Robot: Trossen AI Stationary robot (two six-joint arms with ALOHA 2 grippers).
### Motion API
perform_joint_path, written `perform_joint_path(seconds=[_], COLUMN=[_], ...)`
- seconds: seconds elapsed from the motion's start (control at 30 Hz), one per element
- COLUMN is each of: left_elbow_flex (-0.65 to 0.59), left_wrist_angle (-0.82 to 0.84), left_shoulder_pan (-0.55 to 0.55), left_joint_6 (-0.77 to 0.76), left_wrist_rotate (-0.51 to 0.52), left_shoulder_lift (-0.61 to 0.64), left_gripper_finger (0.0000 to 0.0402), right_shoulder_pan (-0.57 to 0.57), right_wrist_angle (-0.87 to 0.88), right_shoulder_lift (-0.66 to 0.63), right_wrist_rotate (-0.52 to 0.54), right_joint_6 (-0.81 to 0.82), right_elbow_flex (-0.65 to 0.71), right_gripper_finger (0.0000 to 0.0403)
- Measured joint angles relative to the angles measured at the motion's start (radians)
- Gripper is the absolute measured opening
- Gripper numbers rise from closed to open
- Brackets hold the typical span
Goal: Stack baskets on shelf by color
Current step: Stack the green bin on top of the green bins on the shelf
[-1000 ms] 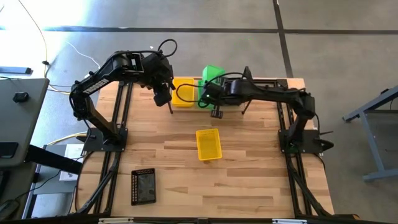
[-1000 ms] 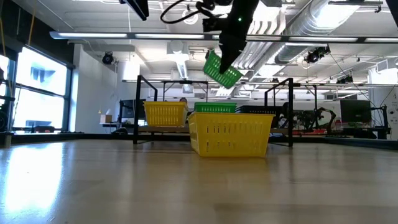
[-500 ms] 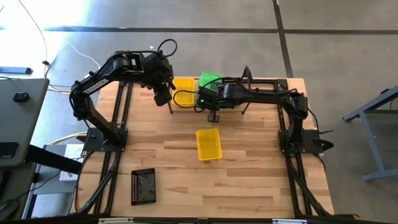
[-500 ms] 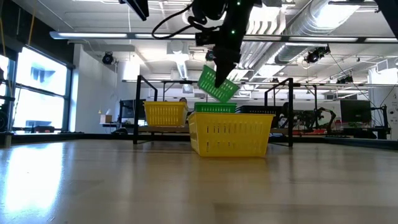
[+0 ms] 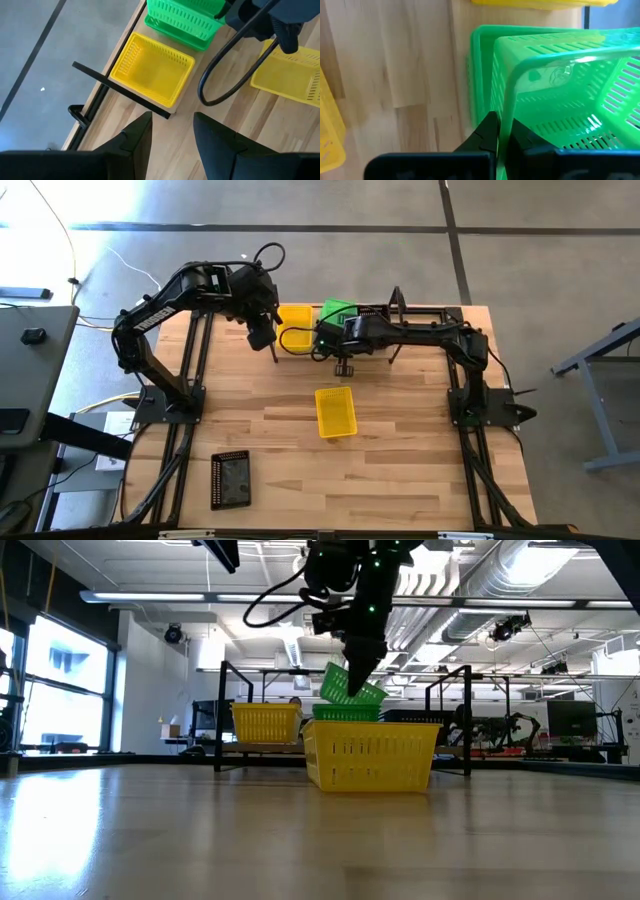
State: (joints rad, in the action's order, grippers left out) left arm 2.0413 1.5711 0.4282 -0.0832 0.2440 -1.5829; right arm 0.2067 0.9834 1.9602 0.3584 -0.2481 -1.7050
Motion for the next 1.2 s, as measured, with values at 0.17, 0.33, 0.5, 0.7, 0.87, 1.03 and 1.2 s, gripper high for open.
perform_joint_path(seconds=[0.17, 0.33, 0.5, 0.7, 0.87, 1.03, 1.2], left_elbow_flex=[0.000, 0.000, 0.000, 0.000, 0.000, 0.000, 0.000], left_wrist_angle=[0.000, 0.000, 0.000, 0.000, 0.000, 0.000, 0.000], left_shoulder_pan=[0.000, 0.000, 0.000, 0.000, 0.000, 0.000, 0.000], left_joint_6=[0.007, 0.007, 0.008, 0.008, 0.008, 0.008, 0.008], left_wrist_rotate=[0.002, 0.003, 0.002, 0.002, 0.002, 0.002, 0.002], left_shoulder_lift=[0.000, 0.000, 0.000, -0.001, -0.001, -0.001, -0.001], left_gripper_finger=[0.0133, 0.0133, 0.0133, 0.0133, 0.0133, 0.0133, 0.0133], right_shoulder_pan=[0.004, 0.004, 0.005, 0.017, 0.023, 0.019, 0.004], right_wrist_angle=[0.005, 0.007, 0.006, 0.006, 0.004, 0.006, 0.038], right_shoulder_lift=[0.005, 0.005, 0.005, 0.005, 0.005, 0.005, 0.005], right_wrist_rotate=[-0.008, -0.006, -0.002, -0.011, 0.026, 0.009, 0.006], right_joint_6=[0.006, 0.004, 0.004, 0.030, 0.030, 0.033, 0.041], right_elbow_flex=[0.000, 0.000, 0.000, 0.000, 0.000, -0.012, -0.043], right_gripper_finger=[0.0000, 0.0000, 0.0000, 0.0025, 0.0077, 0.0107, 0.0114])
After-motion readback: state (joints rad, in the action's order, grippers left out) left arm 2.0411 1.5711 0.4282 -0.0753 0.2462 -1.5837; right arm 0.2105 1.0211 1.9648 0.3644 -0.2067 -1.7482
